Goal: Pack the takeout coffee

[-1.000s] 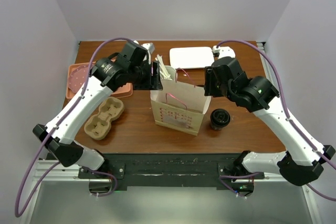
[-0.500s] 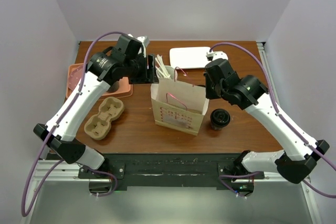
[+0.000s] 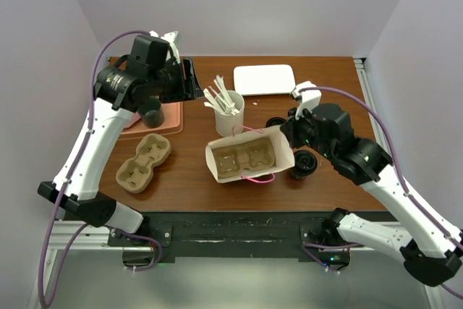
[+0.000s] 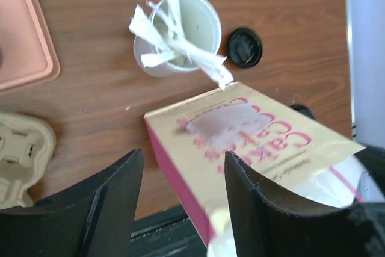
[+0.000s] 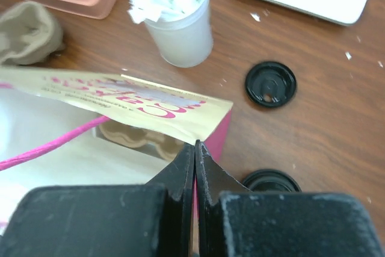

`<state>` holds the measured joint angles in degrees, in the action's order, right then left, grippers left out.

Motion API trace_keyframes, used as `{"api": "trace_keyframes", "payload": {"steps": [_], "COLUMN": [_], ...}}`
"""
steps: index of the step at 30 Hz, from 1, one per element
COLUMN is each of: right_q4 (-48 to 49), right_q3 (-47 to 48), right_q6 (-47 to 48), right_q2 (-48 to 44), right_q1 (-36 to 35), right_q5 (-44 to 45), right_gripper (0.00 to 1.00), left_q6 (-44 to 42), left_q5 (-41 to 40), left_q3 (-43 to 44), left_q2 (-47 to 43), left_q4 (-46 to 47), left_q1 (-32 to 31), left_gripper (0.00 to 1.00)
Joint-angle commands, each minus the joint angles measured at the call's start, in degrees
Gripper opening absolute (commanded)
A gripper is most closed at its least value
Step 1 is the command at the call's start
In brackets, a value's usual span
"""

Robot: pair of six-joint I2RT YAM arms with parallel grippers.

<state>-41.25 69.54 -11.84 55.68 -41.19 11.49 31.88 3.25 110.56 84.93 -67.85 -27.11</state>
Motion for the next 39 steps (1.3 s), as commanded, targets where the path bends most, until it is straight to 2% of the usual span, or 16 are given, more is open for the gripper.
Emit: {"api": "trace_keyframes", "payload": {"steps": [1, 4, 8, 11, 15, 19, 24, 31, 34, 37, 38, 39], "right_q4": [12.1, 13.1, 11.5, 14.0, 15.0, 12.8, 15.0, 13.3, 10.7, 8.0, 5.6, 4.5], "right_q3": [-6.9, -8.5, -10.3, -13.1, -17.0, -15.8, -18.5, -16.8, -12.9, -9.4, -7.0, -5.7], "right_q6": [4.4, 3.5, 1.7, 1.2, 1.6, 2.2, 2.3, 1.3, -1.9, -6.4, -7.8, -8.9], "right_q2": [-6.5, -9.2, -10.9, -14.6, -17.1, -16.1, -19.4, -18.2, -14.0, -9.6, -8.2, -6.7], "right_q1": [0.0, 0.0, 0.0, 0.0, -0.1, -0.1, -0.1, 0.0, -0.1, -0.1, -0.1, -0.1], "right_q5": [-4.5, -5.9, -8.1, -10.0, -10.3, -10.1, -8.4, -7.1, -4.8, -2.3, 0.0, 0.6], "right_gripper": [0.0, 0.0, 0.0, 0.0, 0.0, 0.0, 0.0, 0.0, 0.0, 0.0, 0.0, 0.0], "left_q6": [-0.2, 0.4, -0.3, -0.8, -1.2, -1.6, -1.6, -1.1, -0.2, 2.8, 5.3, 6.3], "left_q5": [5.2, 7.2, 5.7, 5.5, 5.2, 4.4, 3.5, 2.7, 3.1, 2.8, 1.5, 1.0], "left_q3": [-1.0, -6.1, -13.2, -15.3, -16.4, -15.7, -16.6, -16.3, -15.7, -16.5, -17.2, -17.7], "left_q2": [-3.8, -6.1, -8.5, -8.5, -8.2, -7.1, -7.1, -6.6, -6.5, -7.6, -8.3, -8.7], "left_q4": [4.5, 7.4, 9.4, 9.9, 11.1, 11.3, 13.4, 14.2, 14.2, 15.0, 15.1, 15.1], "left_q1": [0.3, 0.3, 0.4, 0.4, 0.4, 0.5, 0.5, 0.6, 1.0, 2.3, 2.9, 3.4], "left_gripper": [0.61, 0.61, 0.61, 0.61, 0.61, 0.61, 0.61, 0.61, 0.62, 0.64, 0.69, 0.79]}}
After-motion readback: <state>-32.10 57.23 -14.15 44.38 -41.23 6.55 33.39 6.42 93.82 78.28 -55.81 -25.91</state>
